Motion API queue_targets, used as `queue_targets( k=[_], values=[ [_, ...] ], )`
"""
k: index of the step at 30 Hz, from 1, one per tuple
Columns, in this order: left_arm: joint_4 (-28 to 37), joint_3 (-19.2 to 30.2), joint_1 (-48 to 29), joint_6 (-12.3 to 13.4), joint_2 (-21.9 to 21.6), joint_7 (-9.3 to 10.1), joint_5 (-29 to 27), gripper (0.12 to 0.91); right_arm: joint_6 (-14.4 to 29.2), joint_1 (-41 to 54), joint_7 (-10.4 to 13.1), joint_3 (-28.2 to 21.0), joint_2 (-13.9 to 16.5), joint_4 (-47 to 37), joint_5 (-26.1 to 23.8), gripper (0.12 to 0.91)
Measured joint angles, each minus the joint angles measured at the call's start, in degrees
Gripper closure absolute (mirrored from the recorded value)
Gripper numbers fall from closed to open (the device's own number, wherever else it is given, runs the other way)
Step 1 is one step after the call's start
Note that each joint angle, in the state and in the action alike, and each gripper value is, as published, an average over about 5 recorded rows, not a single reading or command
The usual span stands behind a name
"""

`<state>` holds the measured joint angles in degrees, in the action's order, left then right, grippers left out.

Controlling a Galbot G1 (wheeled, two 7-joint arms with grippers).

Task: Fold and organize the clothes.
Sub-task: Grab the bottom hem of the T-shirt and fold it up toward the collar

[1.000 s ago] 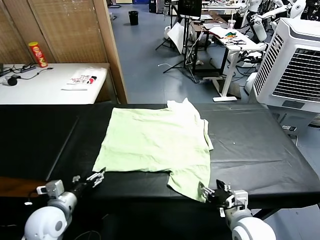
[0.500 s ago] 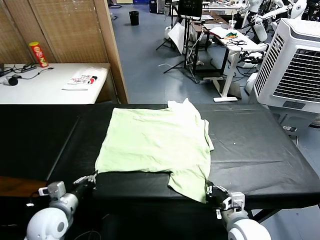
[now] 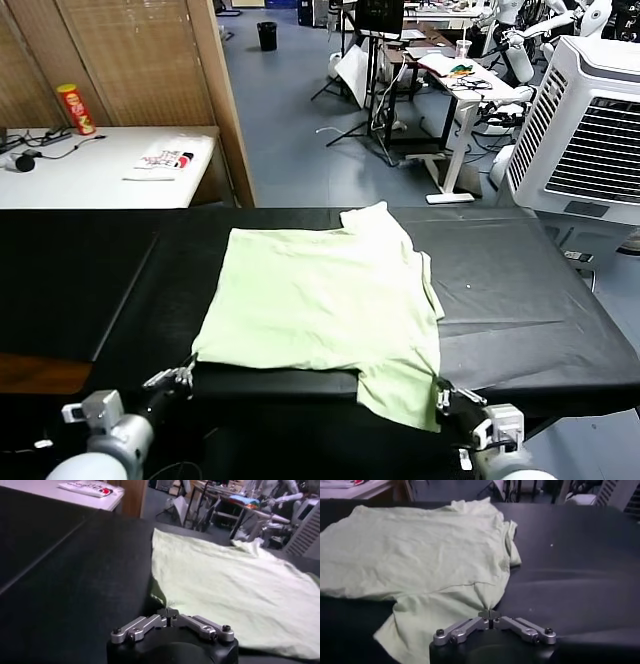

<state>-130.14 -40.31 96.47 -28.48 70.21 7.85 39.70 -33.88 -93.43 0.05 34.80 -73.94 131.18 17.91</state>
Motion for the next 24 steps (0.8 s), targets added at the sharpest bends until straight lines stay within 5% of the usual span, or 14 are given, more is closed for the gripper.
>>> queue_targets(
  k=[13, 24],
  values=[
    [5.7, 2.3, -9.5, 5.0, 1.1, 0.94, -0.1, 0.905, 8.2, 16.4, -2.5, -3.2, 4.6, -14.7, 2.5, 0.903],
    [14.8, 5.1, -17.6, 7.1, -0.4, 0.6, -4.3, 0.905, 11.3, 26.6, -3.4, -6.2, 3.4, -29.0, 1.2, 0.903]
  ],
)
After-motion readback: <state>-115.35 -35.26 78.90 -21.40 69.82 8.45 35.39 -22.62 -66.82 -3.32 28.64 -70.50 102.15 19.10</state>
